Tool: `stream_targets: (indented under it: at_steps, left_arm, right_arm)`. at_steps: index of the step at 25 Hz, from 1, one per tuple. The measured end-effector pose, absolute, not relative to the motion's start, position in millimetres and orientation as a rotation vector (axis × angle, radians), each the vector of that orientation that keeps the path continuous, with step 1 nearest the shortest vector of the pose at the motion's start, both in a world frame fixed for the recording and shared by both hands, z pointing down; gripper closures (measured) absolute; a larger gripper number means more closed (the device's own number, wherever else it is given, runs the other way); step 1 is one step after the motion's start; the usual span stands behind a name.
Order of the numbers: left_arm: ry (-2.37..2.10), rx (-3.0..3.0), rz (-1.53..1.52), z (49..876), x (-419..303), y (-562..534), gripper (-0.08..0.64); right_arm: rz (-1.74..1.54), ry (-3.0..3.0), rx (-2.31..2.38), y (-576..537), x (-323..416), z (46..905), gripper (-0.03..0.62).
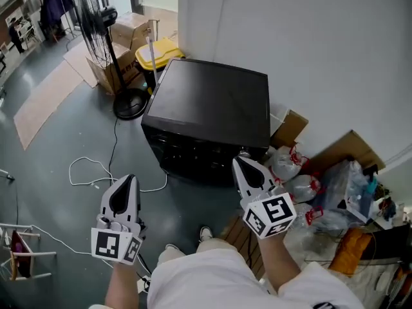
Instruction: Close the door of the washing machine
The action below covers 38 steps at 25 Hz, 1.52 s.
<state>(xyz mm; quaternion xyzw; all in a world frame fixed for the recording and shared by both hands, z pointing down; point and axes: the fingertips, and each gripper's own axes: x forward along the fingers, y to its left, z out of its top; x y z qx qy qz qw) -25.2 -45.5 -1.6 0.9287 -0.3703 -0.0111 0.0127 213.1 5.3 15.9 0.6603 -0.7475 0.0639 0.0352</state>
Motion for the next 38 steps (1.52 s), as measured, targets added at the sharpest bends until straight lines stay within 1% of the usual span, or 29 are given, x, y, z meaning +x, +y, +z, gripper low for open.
stream_targets:
  at_steps: [5,11,16,25,38]
  left_arm:
    - [-1.172,2.886,-0.057,-15.2,-35.3,-28.7,0.557]
    - [-1.274,2.854,-0.080,-25.8,-53.2,-19.8,0.557]
    - [-1.301,2.815,-0.087,-15.8,-54.5,-16.3,0.557]
    - [-1.274,2.841,-0.136,-24.7,-43.0,-18.1,0.557]
    - [-1.225,2.860,-0.165,-28.5,-51.4,-6.3,0.557]
  right_arm:
    - [0.055,-2.234,2.089,35.7,250.7,-11.1,0.595]
    - [0.029,-2.143,2.203,72.6,296.6,-26.3,0.595]
    - [0.018,-2.075,2.280,85.3,313.3,-24.8,0.595]
    - [-0.032,-2.047,2.268,85.6,310.2,-30.8,0.595]
    - [-0.031,-2.099,2.183,74.5,264.8,-33.4,0.595]
